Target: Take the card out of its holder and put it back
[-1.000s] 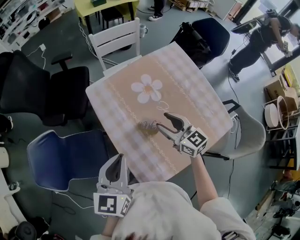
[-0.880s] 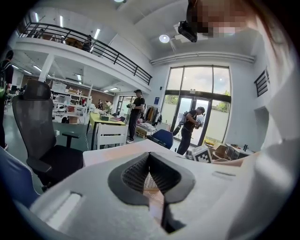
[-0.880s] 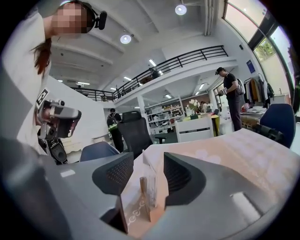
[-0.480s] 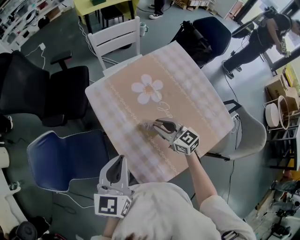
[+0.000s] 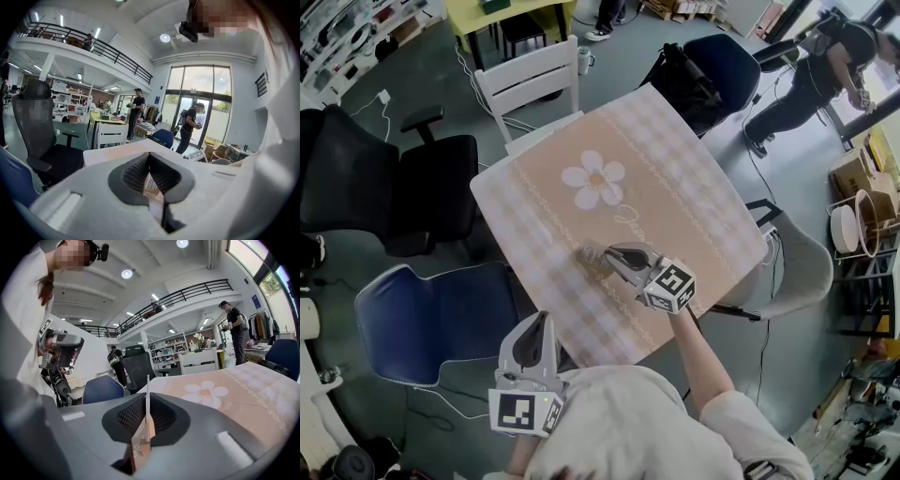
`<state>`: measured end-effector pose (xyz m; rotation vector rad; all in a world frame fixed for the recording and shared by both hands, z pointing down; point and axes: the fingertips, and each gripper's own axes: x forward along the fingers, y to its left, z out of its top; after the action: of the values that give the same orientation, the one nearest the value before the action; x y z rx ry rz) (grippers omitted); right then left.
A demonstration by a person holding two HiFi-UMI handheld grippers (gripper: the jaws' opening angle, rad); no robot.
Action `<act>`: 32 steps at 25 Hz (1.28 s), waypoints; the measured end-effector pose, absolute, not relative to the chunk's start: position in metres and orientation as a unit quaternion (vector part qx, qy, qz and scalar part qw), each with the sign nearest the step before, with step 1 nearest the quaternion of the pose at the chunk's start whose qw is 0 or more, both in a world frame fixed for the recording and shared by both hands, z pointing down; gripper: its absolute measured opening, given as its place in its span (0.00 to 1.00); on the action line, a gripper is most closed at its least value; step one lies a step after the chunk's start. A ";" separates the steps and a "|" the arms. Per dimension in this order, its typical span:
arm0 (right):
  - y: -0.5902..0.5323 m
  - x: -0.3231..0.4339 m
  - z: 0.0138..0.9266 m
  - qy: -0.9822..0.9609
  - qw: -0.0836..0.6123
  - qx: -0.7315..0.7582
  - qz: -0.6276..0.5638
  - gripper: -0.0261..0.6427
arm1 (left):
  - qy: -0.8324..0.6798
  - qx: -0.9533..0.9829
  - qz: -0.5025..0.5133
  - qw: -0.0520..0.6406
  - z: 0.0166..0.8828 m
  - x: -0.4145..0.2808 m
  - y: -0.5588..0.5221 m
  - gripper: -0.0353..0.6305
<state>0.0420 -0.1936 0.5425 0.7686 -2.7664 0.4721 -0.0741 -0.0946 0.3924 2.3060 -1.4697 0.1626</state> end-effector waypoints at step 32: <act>-0.199 0.040 0.499 -0.943 0.091 0.290 0.137 0.07 | -0.529 0.827 0.046 0.184 0.382 -0.077 -0.083 0.05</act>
<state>0.0403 -0.1994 0.4992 0.8609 -2.8025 0.4084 -0.0772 -0.0833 0.3818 2.3326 -1.4905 0.1283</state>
